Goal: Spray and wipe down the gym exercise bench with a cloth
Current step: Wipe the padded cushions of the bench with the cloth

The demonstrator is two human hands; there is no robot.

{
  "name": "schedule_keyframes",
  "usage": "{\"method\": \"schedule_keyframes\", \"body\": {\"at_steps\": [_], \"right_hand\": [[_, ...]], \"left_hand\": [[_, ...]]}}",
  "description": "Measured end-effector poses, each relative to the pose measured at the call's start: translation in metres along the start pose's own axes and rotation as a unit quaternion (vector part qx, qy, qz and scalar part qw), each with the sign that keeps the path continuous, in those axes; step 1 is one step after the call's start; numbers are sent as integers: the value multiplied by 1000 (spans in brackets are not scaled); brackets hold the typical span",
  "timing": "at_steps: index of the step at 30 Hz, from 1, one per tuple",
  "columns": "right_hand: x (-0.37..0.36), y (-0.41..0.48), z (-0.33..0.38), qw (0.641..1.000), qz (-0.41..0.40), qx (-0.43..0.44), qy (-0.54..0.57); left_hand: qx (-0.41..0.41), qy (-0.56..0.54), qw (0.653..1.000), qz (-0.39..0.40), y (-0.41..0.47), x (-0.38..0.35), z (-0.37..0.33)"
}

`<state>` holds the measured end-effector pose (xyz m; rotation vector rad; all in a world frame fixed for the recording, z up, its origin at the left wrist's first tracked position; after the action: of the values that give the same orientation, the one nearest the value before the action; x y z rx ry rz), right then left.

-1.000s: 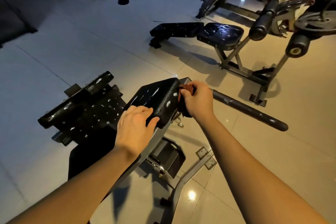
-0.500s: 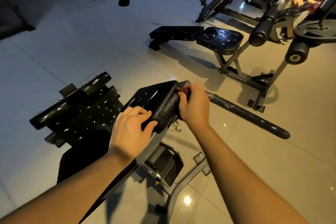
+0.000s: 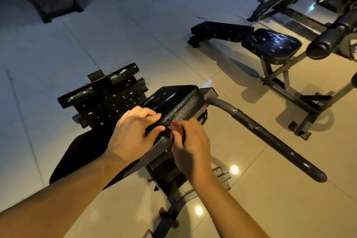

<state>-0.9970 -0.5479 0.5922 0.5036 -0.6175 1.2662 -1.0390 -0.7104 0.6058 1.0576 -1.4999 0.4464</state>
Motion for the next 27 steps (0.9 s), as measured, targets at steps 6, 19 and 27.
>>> {"method": "schedule_keyframes", "body": {"at_steps": [6,19,27], "right_hand": [[36,70,-20,992,-121,-25,29],[17,41,-20,993,-88,24,68],[51,92,-18,992,-127,-5,18]], "left_hand": [[-1,19,1000,-11,-3,5,-7],[-5,41,999,33,-5,-2,-6],[-14,60,998,30,-4,0,-7]]}}
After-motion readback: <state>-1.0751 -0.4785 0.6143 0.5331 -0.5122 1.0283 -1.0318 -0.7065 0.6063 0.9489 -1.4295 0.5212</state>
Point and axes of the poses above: each hand's wrist, its own y-axis towards the middle knuckle, its own x-axis out of the back of the hand, z = x × y, the point moved 5 cm from there along y, towards the middle knuckle, and after that the axes turned 14 degrees about -x, right-handed, at the moved point
